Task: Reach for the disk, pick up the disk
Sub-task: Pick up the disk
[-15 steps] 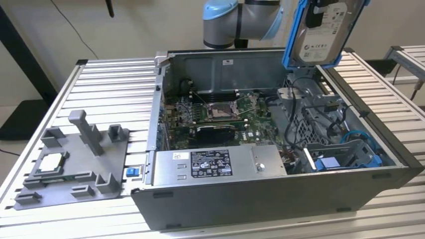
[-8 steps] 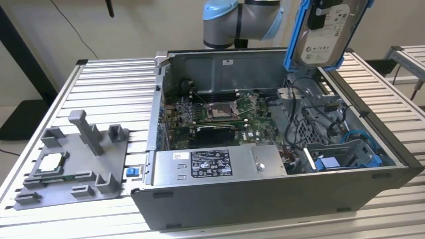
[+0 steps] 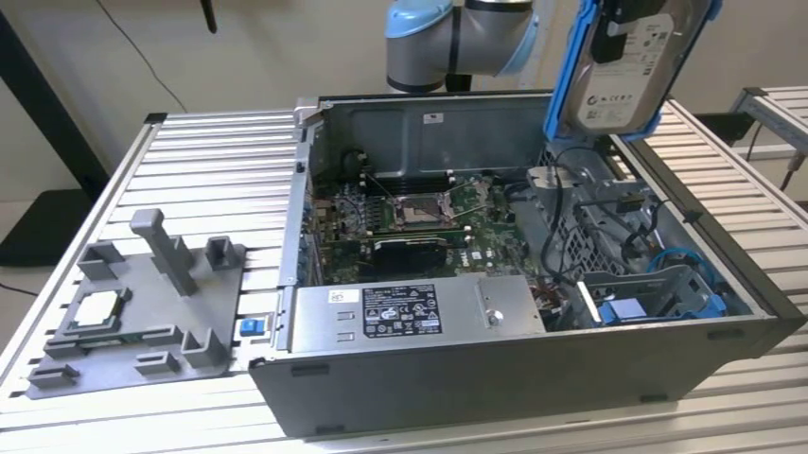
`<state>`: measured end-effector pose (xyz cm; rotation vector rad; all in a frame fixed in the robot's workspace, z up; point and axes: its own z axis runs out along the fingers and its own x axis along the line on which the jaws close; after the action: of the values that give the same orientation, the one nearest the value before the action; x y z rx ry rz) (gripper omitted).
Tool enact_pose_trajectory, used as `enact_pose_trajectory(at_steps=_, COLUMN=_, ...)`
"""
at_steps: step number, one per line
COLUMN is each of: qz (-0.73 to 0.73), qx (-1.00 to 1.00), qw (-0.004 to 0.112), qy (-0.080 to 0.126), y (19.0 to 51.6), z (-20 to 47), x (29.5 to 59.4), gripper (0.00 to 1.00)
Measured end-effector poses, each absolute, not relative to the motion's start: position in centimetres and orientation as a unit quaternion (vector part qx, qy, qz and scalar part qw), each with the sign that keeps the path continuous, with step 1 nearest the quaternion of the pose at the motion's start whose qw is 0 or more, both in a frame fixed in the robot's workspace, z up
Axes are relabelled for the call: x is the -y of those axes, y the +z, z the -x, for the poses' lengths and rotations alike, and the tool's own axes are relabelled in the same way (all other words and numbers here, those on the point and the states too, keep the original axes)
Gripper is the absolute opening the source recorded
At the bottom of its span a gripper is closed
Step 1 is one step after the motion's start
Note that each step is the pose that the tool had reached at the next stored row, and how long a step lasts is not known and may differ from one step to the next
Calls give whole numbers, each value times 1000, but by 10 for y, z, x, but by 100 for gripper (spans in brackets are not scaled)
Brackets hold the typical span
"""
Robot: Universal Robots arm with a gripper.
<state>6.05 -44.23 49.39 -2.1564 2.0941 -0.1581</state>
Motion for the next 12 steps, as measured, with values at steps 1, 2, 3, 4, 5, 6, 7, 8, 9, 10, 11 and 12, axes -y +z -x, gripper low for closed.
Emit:
enact_pose_trajectory(at_steps=1, qz=715, qx=-694, qw=66, qy=-52, y=494, z=-61, x=444, gripper=0)
enact_pose_trajectory(at_steps=2, qz=715, qx=-694, qw=66, qy=-52, y=494, z=-61, x=446, gripper=0)
enact_pose_trajectory(at_steps=3, qz=715, qx=-694, qw=65, qy=-52, y=494, z=-61, x=448, gripper=0)
enact_pose_trajectory(at_steps=4, qz=715, qx=-694, qw=65, qy=-52, y=494, z=-62, x=450, gripper=0)
enact_pose_trajectory(at_steps=5, qz=715, qx=-694, qw=65, qy=-52, y=494, z=-62, x=451, gripper=0)
enact_pose_trajectory(at_steps=6, qz=715, qx=-694, qw=65, qy=-52, y=494, z=-63, x=453, gripper=0)
enact_pose_trajectory(at_steps=7, qz=715, qx=-694, qw=65, qy=-51, y=494, z=-64, x=455, gripper=0)
enact_pose_trajectory(at_steps=8, qz=715, qx=-694, qw=65, qy=-51, y=494, z=-65, x=457, gripper=0)
enact_pose_trajectory(at_steps=9, qz=715, qx=-694, qw=64, qy=-51, y=494, z=-65, x=459, gripper=0)
enact_pose_trajectory(at_steps=10, qz=715, qx=-694, qw=64, qy=-51, y=494, z=-66, x=461, gripper=0)
enact_pose_trajectory(at_steps=11, qz=715, qx=-694, qw=64, qy=-51, y=494, z=-67, x=463, gripper=0)
enact_pose_trajectory(at_steps=12, qz=715, qx=-694, qw=64, qy=-50, y=494, z=-67, x=465, gripper=0)
